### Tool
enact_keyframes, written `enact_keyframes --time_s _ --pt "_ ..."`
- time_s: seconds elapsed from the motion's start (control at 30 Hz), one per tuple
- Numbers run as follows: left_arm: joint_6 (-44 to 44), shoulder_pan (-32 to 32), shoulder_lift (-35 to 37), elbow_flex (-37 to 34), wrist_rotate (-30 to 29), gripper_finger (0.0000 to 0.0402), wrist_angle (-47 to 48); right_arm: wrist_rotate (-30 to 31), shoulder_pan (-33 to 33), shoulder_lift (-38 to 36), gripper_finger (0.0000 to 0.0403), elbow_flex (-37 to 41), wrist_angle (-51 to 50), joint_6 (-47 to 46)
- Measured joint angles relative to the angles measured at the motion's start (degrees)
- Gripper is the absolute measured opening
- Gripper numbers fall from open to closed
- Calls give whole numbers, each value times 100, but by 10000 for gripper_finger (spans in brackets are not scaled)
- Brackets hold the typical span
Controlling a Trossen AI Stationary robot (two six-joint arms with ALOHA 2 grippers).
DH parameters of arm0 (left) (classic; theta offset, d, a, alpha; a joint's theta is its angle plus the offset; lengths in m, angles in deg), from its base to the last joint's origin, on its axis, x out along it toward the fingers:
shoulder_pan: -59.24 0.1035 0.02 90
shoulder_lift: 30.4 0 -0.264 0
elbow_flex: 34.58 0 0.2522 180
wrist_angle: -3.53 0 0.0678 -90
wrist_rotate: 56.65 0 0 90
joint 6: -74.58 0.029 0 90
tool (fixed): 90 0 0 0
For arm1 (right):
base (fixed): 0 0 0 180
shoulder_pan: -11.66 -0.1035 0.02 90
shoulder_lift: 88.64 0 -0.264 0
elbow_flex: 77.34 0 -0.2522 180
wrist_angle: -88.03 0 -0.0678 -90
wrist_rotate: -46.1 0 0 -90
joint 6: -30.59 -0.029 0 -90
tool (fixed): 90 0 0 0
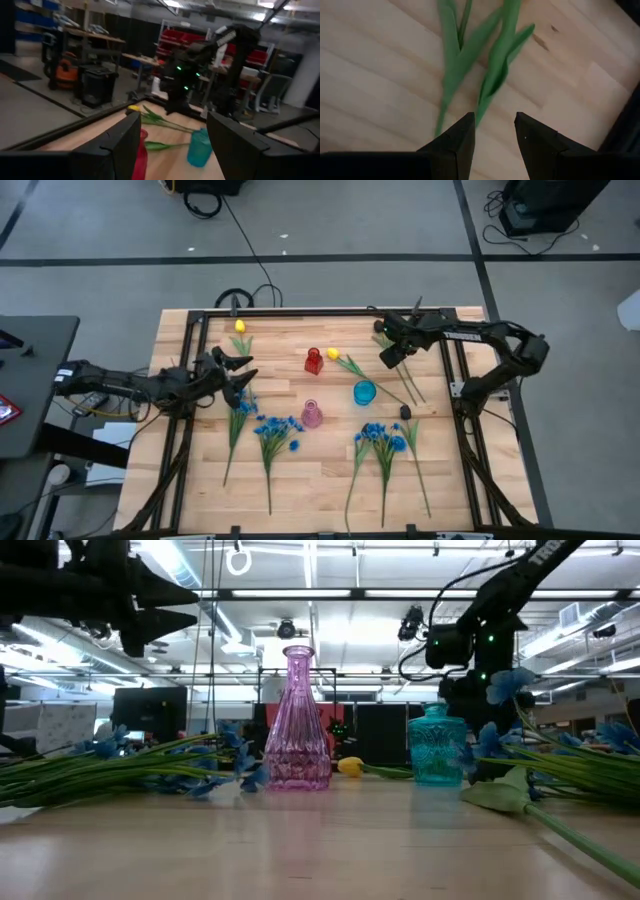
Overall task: Sort flowers into vase by color
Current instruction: Put the top right yellow flower into the blue vase
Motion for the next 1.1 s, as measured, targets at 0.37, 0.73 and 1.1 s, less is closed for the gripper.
enact_keyframes --time_s 0.37,0.73,1.1 --pt "115 296 -567 227 432 232 -10 -22 106 684 153 0 226 148" --pt "130 296 -570 227 349 232 -6 -203 104 892 76 -10 279 142" --pt "130 292 -568 227 471 232 1 163 401 286 30 -137 -272 9"
